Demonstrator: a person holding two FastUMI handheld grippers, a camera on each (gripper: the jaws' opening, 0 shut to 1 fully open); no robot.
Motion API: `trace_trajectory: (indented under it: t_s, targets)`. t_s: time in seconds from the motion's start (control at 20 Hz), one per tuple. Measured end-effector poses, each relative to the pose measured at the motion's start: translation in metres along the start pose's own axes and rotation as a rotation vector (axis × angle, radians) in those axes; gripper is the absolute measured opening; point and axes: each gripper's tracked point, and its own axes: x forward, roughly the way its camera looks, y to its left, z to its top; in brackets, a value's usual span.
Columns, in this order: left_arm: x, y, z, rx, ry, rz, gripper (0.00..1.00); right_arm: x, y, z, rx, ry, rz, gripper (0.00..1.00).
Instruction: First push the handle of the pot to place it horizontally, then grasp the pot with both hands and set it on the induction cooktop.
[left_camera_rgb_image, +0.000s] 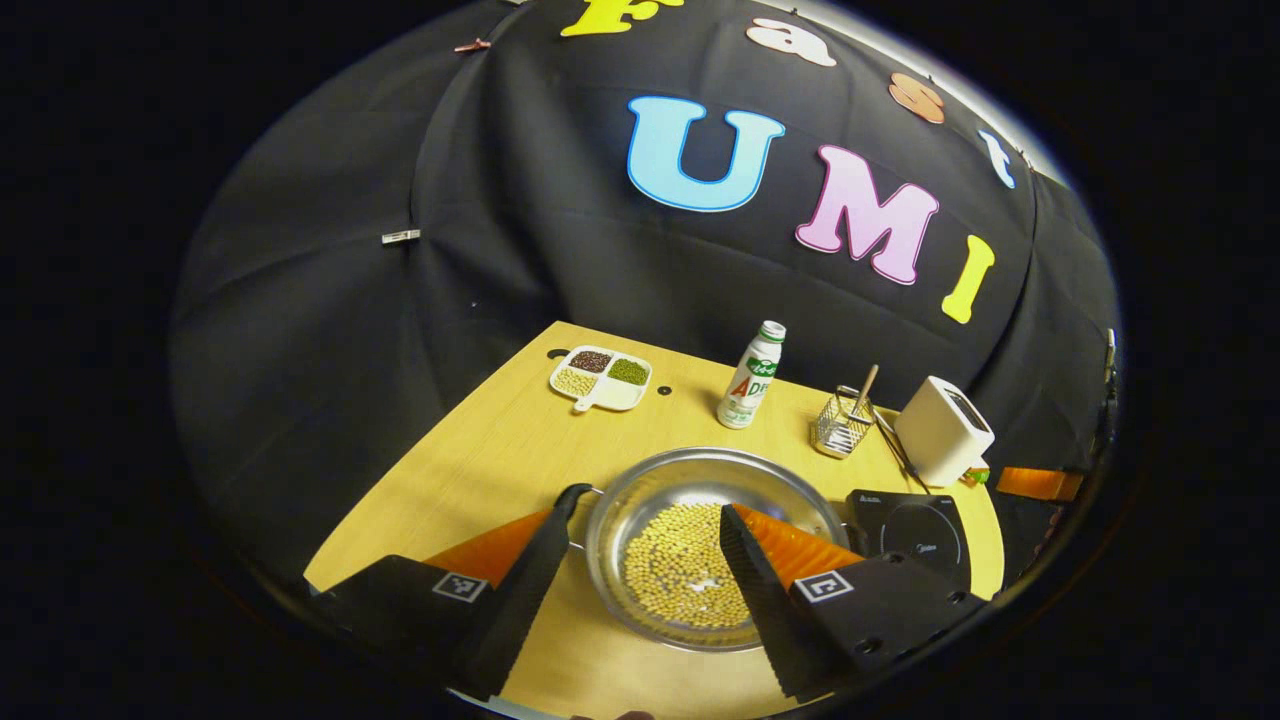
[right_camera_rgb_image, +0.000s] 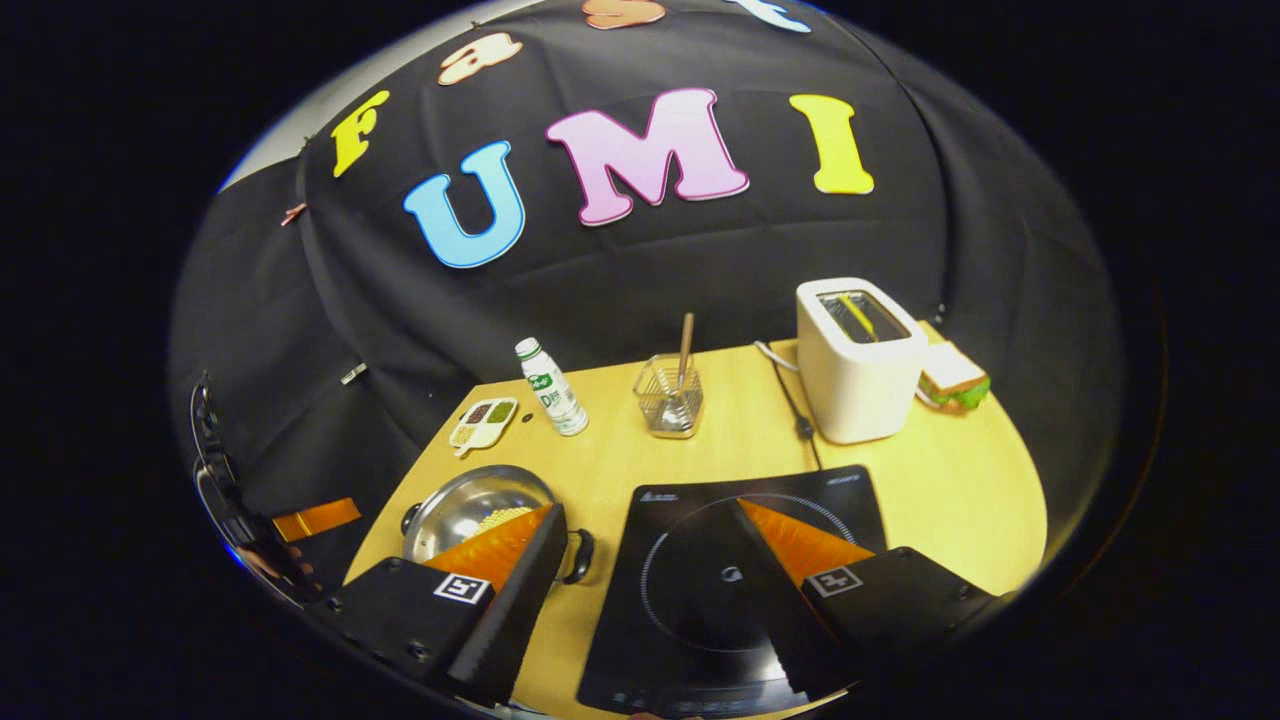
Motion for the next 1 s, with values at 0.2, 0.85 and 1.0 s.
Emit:
trace_trajectory:
  t_s: [0.2,0.85,1.0]
  targets:
    - [0.029,0.04,0.001,0.055,0.008,-0.054,0.95,0.036,0.045,-0.03,-0.019,0.057,0.011,0.99]
    - [0.125,0.068,-0.038,0.0,0.084,-0.217,0.95,0.123,0.06,-0.115,-0.015,0.206,-0.093,0.99]
    - [0.137,0.063,-0.042,-0.014,0.095,-0.27,0.96,0.129,0.062,-0.129,-0.018,0.218,-0.099,1.0]
